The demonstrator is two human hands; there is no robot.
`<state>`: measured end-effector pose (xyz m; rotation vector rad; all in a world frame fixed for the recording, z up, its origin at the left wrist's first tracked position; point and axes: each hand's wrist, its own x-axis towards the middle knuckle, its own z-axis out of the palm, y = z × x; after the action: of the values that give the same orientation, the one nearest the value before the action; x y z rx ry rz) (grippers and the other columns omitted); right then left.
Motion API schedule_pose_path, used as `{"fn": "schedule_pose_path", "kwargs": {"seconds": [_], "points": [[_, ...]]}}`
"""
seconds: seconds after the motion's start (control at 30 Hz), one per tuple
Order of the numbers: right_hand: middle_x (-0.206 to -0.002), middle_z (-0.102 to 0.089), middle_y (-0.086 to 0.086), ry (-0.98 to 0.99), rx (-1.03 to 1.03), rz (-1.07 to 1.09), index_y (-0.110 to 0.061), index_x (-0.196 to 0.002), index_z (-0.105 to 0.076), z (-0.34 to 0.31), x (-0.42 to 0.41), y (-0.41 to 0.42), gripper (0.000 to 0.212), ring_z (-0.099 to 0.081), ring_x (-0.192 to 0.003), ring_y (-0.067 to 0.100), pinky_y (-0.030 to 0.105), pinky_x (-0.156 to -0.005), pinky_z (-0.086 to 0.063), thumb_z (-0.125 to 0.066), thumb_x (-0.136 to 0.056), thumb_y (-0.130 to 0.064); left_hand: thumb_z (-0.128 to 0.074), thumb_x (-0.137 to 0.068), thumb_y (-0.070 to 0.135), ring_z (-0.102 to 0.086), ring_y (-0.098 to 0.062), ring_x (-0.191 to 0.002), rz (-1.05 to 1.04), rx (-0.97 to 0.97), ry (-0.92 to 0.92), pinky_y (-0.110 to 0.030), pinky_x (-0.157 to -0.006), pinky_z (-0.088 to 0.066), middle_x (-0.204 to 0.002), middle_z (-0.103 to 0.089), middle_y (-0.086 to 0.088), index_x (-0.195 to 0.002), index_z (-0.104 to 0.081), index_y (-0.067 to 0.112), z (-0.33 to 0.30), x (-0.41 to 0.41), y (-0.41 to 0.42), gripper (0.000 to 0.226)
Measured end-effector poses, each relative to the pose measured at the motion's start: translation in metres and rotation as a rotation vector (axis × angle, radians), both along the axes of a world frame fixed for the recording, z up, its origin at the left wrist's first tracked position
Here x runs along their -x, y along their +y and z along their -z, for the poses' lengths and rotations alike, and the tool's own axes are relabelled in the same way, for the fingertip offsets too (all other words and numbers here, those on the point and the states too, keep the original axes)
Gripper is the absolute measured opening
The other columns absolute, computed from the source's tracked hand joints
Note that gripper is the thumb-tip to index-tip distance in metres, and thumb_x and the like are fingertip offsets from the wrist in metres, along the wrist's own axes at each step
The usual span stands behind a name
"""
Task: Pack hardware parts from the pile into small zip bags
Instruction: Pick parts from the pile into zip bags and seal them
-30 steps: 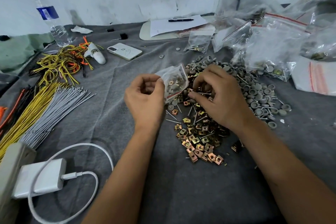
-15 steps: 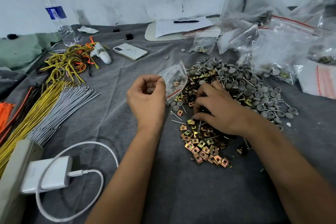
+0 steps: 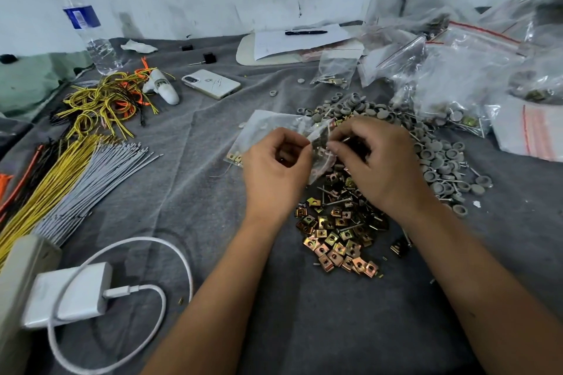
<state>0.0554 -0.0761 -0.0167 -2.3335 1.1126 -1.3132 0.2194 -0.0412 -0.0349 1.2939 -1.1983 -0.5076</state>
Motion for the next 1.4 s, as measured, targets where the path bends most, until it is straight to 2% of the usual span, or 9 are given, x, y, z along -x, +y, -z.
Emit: {"fn": "schedule_pose_path", "kwargs": {"seconds": [0.1,0.3,0.43,0.57,0.73,0.83,1.17,1.23,1.4], "points": [[-0.099,-0.074,0.000,0.073,0.017,-0.038,-0.009,-0.102,-0.078,0.003,-0.004,0.001,0.016,-0.067,-0.092,0.011,0.020,-0.088,-0.053,-0.077,-0.086,-0.005,-0.075,-0.087,-0.001,-0.061,-0.014,-0.058,0.003,-0.003,-0.002,-0.024,-0.053,-0.050,-0.066,-0.068,0.000,-0.083,-0.073,0.011,-0.001,0.001,0.000,0.012],[-0.092,-0.073,-0.007,-0.054,-0.063,0.043,-0.014,-0.107,-0.071,0.003,-0.004,0.001,0.025,-0.069,-0.085,-0.001,0.015,-0.077,-0.056,-0.082,-0.084,-0.010,-0.075,-0.087,-0.001,-0.058,-0.019,-0.058,-0.019,0.015,0.058,-0.033,-0.052,-0.052,-0.066,-0.067,-0.002,-0.081,-0.073,0.015,-0.001,-0.003,-0.001,0.017],[-0.090,-0.070,-0.009,-0.135,-0.038,0.111,-0.014,-0.103,-0.069,0.002,-0.002,0.000,0.019,-0.064,-0.085,-0.009,0.004,-0.072,-0.049,-0.079,-0.088,-0.011,-0.074,-0.087,-0.001,-0.053,-0.011,-0.060,-0.056,0.026,0.141,-0.019,-0.054,-0.047,-0.066,-0.063,0.006,-0.082,-0.074,0.013,0.000,-0.008,-0.004,0.015],[-0.086,-0.067,-0.009,-0.115,-0.036,0.128,-0.014,-0.099,-0.071,0.003,-0.001,0.000,0.011,-0.062,-0.082,-0.008,0.005,-0.071,-0.048,-0.077,-0.090,-0.014,-0.074,-0.086,0.003,-0.054,-0.007,-0.061,-0.123,0.030,0.253,-0.021,-0.058,-0.046,-0.064,-0.063,0.011,-0.082,-0.075,0.013,0.000,-0.013,-0.007,0.011],[-0.090,-0.068,-0.012,0.164,-0.041,-0.069,-0.017,-0.096,-0.074,0.007,-0.009,0.008,0.018,-0.063,-0.082,0.005,0.024,-0.080,-0.055,-0.072,-0.090,-0.034,-0.072,-0.086,0.004,-0.058,-0.020,-0.066,-0.207,0.107,0.367,-0.028,-0.060,-0.049,-0.071,-0.066,-0.004,-0.081,-0.073,0.016,-0.005,-0.020,-0.007,0.013],[-0.092,-0.063,-0.011,0.427,-0.055,-0.161,-0.023,-0.092,-0.073,0.009,-0.021,0.015,0.032,-0.050,-0.095,0.010,0.031,-0.086,-0.047,-0.069,-0.086,-0.054,-0.070,-0.088,-0.002,-0.056,-0.017,-0.063,-0.241,0.158,0.387,-0.026,-0.058,-0.047,-0.069,-0.064,-0.005,-0.081,-0.072,0.014,-0.008,-0.025,-0.007,0.017],[-0.105,-0.055,-0.011,0.643,-0.126,-0.247,-0.026,-0.095,-0.069,0.009,-0.037,0.020,0.021,-0.034,-0.104,0.008,0.036,-0.099,-0.040,-0.066,-0.094,-0.047,-0.070,-0.089,-0.003,-0.056,-0.019,-0.064,-0.232,0.147,0.353,-0.025,-0.058,-0.048,-0.071,-0.065,-0.006,-0.082,-0.072,0.012,-0.007,-0.022,-0.006,0.017],[-0.102,-0.053,-0.011,0.576,-0.111,-0.243,-0.022,-0.096,-0.065,0.008,-0.035,0.020,0.021,-0.039,-0.104,0.010,0.033,-0.097,-0.039,-0.062,-0.097,-0.043,-0.070,-0.087,-0.001,-0.057,-0.016,-0.063,-0.234,0.144,0.360,-0.023,-0.058,-0.048,-0.070,-0.065,-0.003,-0.082,-0.073,0.013,-0.006,-0.021,-0.006,0.016],[-0.083,-0.059,-0.012,-0.023,-0.041,-0.100,-0.008,-0.100,-0.063,0.002,-0.022,0.016,0.010,-0.056,-0.074,-0.006,0.007,-0.068,-0.043,-0.064,-0.100,-0.018,-0.072,-0.085,0.005,-0.057,-0.018,-0.066,-0.201,0.110,0.308,-0.026,-0.060,-0.048,-0.071,-0.066,-0.003,-0.081,-0.073,0.016,-0.004,-0.020,-0.006,0.012]]}}
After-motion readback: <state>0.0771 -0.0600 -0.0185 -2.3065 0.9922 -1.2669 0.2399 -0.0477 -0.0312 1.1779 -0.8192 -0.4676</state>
